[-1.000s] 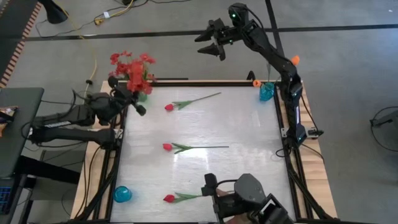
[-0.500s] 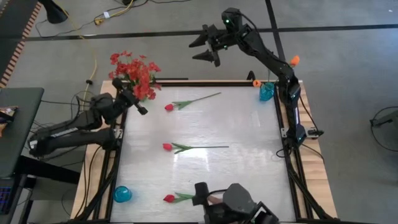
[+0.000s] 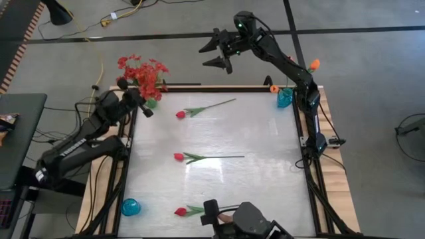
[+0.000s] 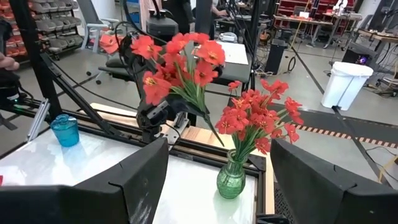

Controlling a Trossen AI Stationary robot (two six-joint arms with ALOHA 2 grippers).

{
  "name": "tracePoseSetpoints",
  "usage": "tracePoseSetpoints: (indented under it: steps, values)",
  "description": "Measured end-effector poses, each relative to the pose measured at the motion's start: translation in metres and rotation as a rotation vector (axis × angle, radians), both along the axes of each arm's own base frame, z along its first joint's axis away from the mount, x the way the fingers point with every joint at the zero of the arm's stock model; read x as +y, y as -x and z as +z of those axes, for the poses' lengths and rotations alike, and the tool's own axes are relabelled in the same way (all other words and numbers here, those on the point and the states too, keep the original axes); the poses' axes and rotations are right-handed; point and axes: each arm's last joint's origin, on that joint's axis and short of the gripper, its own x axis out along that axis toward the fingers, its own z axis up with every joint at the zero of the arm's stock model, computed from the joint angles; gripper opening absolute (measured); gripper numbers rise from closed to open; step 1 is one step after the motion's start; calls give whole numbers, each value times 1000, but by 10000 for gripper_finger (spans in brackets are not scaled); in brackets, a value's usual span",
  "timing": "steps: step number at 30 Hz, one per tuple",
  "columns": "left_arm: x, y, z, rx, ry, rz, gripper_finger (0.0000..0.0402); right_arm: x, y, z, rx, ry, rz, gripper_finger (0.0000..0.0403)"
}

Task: Sort flowers into vase by color
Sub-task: Put the red flowers into the green vase

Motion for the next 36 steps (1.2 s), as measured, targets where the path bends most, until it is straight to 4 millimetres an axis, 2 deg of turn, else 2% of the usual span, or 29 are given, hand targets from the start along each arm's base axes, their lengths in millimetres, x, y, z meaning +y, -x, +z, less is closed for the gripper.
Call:
tracePoseSetpoints:
  steps: [14,22,29,36]
  values:
    - [10,7,0,-47,-15,-72,0,0,0,0,-4,7,1,308]
    - [16,6,-29,-62,-17,-45,0,0,0,0,-4,9,2,308]
    - [16,6,-25,-87,-67,-41,0,0,0,0,-7,17,6,308]
    - [18,7,-30,-91,2,38,0,0,0,1,-17,39,8,308]
